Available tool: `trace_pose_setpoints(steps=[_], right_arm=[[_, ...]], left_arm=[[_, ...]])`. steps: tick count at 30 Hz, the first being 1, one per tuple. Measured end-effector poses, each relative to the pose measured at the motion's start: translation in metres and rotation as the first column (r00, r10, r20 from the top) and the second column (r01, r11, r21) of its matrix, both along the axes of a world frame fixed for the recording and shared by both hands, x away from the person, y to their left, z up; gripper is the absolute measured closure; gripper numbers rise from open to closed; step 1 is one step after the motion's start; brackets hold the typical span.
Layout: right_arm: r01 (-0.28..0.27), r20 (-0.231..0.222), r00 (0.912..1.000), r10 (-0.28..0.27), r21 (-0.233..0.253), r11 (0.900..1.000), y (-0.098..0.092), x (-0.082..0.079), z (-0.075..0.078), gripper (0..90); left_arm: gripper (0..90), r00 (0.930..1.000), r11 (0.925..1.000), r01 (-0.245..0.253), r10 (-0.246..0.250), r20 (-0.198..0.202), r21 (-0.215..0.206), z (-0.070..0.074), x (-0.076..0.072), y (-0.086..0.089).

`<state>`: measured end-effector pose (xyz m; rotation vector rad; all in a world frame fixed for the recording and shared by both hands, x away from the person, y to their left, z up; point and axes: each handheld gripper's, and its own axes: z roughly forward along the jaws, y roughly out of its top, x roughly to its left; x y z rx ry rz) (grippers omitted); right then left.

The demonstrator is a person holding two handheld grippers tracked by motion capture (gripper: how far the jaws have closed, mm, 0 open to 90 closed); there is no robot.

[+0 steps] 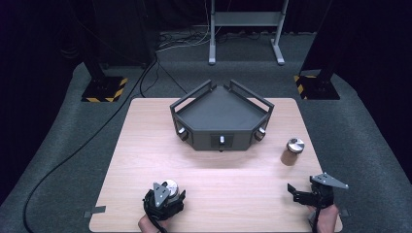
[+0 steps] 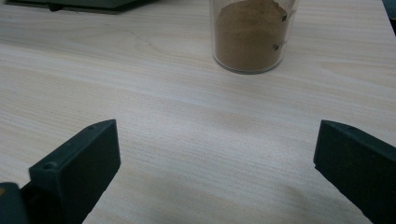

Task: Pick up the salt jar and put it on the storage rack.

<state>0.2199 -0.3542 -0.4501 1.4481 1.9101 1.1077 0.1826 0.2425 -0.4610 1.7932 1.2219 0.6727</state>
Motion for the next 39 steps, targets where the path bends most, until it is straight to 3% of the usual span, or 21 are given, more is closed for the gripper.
trace_pose_setpoints(steps=[12, 39], right_arm=[[-0.001, -0.001, 1.0000, 0.001, 0.001, 1.000, 0.000, 0.000, 0.000, 0.0], [-0.003, 0.002, 1.0000, 0.003, -0.002, 1.000, 0.000, 0.000, 0.000, 0.0]], left_arm=[[31.4, 0.9998, 0.9997, -0.016, 0.016, -0.010, -0.021, 0.001, -0.003, 0.004], [31.5, 0.9990, 0.9999, 0.010, -0.009, 0.043, -0.014, 0.026, -0.012, 0.006]])
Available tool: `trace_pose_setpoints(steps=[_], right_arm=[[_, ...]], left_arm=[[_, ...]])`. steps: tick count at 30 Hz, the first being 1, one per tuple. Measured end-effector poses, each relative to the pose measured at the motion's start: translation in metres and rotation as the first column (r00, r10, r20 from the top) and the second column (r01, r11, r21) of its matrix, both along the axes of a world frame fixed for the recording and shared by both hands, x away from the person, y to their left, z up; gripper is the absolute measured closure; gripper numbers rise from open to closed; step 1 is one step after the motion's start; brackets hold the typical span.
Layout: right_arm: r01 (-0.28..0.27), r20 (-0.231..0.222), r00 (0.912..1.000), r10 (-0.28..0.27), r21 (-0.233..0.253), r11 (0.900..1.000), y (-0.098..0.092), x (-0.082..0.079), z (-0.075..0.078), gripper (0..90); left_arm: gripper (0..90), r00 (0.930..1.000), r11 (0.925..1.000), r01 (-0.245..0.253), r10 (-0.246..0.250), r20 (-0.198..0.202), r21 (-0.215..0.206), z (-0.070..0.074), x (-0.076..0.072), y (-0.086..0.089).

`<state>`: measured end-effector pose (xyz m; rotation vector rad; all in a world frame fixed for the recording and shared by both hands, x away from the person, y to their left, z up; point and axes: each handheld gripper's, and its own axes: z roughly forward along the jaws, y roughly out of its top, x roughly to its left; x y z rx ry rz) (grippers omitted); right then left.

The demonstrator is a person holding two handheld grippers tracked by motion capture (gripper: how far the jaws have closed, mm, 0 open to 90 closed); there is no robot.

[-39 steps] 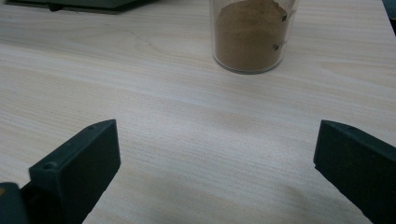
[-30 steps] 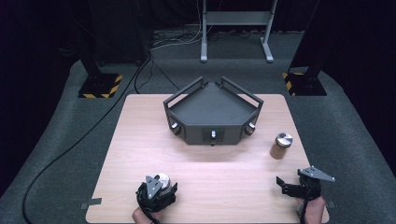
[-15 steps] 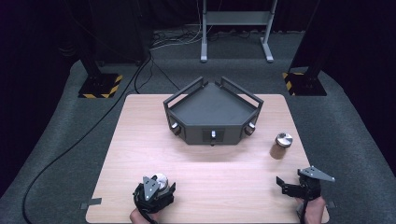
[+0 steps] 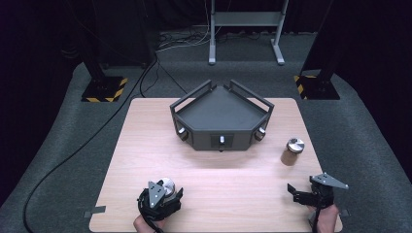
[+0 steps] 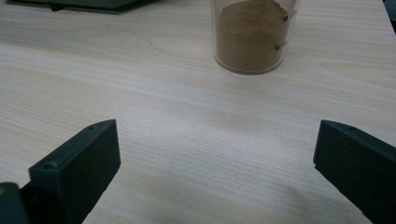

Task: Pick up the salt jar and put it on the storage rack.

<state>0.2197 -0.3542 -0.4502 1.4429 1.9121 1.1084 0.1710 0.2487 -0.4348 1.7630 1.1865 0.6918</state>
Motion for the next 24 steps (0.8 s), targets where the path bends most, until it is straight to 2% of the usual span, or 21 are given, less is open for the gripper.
trace_pose_setpoints(steps=[7, 24], right_arm=[[-0.001, 0.002, 1.0000, 0.001, -0.002, 1.000, 0.000, 0.000, 0.000, 0.0], [0.002, -0.003, 1.0000, -0.002, -0.001, 1.000, 0.001, 0.000, 0.000, 0.0]], left_arm=[[31.4, 0.9998, 0.9998, 0.021, -0.021, 0.006, 0.002, 0.007, 0.002, -0.001], [31.4, 0.9978, 0.9972, 0.065, -0.066, 0.010, 0.036, 0.024, 0.018, -0.008]])
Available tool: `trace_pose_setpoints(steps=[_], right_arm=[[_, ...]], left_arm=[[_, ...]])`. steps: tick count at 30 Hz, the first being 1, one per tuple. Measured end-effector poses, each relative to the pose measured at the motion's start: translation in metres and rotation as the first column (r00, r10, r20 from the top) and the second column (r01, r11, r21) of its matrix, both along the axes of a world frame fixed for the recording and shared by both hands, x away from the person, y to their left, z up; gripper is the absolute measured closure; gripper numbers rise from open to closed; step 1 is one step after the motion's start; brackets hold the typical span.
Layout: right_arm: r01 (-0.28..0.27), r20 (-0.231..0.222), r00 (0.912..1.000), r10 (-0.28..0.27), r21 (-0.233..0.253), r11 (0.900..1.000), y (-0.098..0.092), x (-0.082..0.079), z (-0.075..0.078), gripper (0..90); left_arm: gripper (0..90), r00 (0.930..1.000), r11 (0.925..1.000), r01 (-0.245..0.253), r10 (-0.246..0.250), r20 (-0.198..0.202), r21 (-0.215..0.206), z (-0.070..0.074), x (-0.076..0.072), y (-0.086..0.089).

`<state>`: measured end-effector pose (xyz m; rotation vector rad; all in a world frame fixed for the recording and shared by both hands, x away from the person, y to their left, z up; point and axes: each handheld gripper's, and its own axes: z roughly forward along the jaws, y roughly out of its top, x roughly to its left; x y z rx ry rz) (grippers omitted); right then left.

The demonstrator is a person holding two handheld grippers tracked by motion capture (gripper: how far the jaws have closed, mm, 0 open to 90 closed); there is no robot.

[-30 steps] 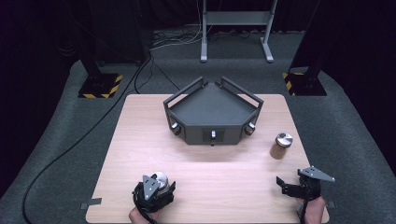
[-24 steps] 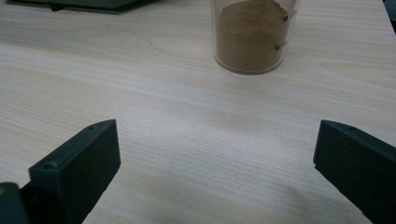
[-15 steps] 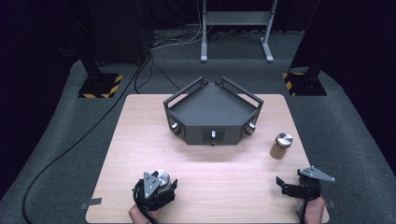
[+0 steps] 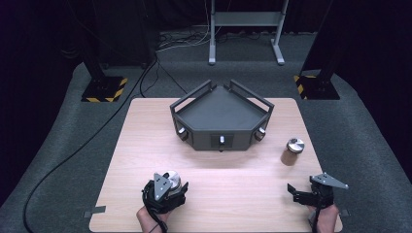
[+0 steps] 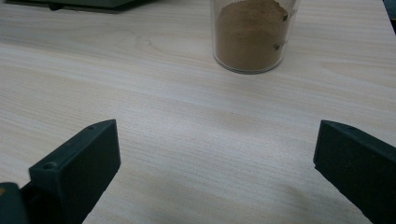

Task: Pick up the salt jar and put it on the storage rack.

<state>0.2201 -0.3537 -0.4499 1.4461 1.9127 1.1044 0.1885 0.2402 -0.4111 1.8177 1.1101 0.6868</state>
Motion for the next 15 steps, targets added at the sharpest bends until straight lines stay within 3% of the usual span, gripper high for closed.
trace_pose_setpoints(steps=[15], right_arm=[[-0.002, -0.001, 1.0000, 0.002, 0.001, 1.000, 0.000, 0.000, 0.000, 0.0]], left_arm=[[31.5, 0.9996, 0.9995, 0.029, -0.029, 0.001, 0.009, 0.010, 0.016, -0.005]])
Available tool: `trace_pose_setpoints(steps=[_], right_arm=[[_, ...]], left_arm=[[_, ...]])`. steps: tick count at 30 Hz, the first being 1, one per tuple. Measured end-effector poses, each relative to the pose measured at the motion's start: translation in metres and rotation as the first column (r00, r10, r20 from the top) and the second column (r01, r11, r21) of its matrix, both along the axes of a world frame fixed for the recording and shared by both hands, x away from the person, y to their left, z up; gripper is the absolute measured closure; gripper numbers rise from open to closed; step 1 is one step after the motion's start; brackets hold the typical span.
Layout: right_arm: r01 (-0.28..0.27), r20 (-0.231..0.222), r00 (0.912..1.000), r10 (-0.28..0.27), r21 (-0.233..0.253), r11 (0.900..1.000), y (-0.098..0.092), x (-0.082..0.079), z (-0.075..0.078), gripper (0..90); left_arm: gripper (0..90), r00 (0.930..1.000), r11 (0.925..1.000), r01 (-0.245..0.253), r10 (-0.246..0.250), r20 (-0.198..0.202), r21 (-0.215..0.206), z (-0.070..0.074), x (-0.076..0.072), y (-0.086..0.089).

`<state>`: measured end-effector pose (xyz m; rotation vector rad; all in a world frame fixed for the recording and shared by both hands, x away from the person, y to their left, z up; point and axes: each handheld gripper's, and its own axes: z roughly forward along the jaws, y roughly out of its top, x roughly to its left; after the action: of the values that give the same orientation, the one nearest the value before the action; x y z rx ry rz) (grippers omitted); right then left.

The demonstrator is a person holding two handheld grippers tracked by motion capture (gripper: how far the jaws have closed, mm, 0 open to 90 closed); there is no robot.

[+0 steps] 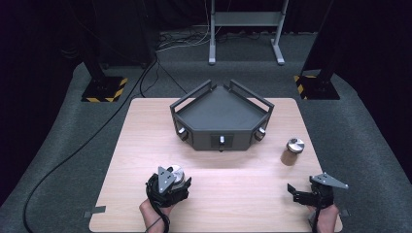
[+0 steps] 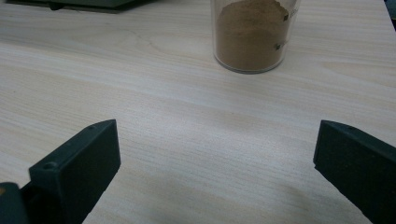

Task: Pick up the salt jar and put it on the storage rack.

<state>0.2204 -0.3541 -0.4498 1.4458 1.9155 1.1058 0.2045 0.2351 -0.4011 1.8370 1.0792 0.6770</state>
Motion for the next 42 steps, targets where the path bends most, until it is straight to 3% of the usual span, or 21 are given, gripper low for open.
trace_pose_setpoints(steps=[42], right_arm=[[-0.005, 0.001, 1.0000, 0.005, 0.000, 1.000, 0.000, 0.000, 0.000, 0.0]], left_arm=[[31.5, 0.9991, 0.9979, 0.042, -0.042, 0.005, 0.050, 0.024, 0.042, -0.022]])
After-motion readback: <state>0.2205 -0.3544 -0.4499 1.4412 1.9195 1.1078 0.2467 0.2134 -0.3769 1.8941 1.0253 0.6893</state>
